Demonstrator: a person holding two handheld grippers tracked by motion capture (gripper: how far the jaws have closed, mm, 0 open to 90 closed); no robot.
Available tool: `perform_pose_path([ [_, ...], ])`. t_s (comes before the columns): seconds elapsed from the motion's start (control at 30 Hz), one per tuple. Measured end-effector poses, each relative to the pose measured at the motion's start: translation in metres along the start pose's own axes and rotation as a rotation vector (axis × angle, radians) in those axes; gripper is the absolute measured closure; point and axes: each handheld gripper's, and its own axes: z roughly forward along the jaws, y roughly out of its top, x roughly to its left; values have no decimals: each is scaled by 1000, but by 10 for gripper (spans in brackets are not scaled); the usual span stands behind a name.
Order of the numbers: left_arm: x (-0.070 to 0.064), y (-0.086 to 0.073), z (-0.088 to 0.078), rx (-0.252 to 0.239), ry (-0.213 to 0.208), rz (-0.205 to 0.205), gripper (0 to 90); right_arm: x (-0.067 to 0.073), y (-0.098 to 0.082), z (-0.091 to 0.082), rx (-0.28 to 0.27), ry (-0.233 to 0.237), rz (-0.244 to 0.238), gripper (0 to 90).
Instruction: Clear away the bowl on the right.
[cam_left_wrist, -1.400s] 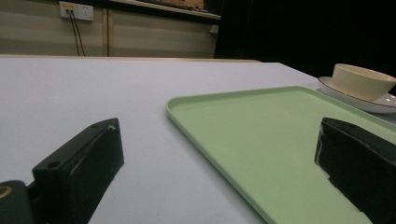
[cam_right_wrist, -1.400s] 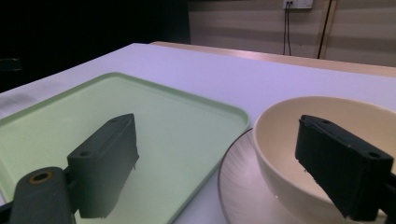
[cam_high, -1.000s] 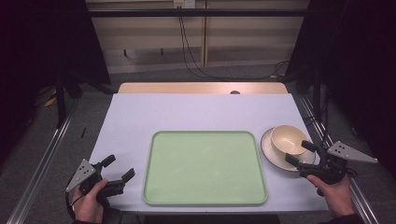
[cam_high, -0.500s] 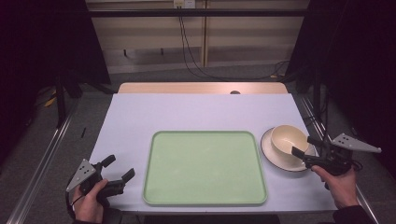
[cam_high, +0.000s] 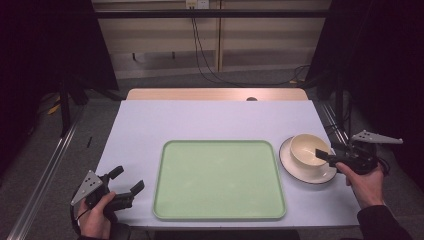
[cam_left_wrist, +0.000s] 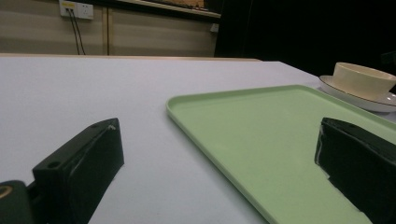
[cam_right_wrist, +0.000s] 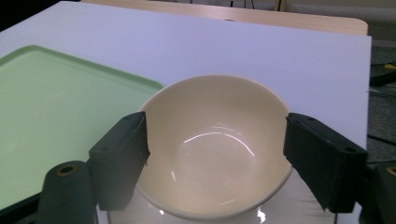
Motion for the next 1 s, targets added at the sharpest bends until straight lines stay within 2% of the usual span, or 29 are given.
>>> perform_pose_path([
  [0.23, 0, 0, 0, 0, 0, 2, 12, -14, 4, 5, 37, -8, 16, 237],
  [0.43, 0, 0, 0, -2, -1, -2, 12, -27, 4, 17, 110, -18, 0, 292],
  [0.57, 0, 0, 0, -1, 3, 2, 13, -28, 5, 24, 147, -26, -2, 287],
  [0.63, 0, 0, 1, -2, 2, -1, 12, -28, 7, 31, 190, -25, -12, 292],
  [0.8, 0, 0, 1, -1, -3, -1, 12, -29, 8, 41, 220, -28, -13, 308],
  [0.9, 0, 0, 1, -1, -3, -2, 13, -29, 9, 48, 251, -32, -25, 343],
  [1.0, 0, 0, 1, -1, -3, -2, 13, -28, 9, 52, 278, -34, -14, 394],
])
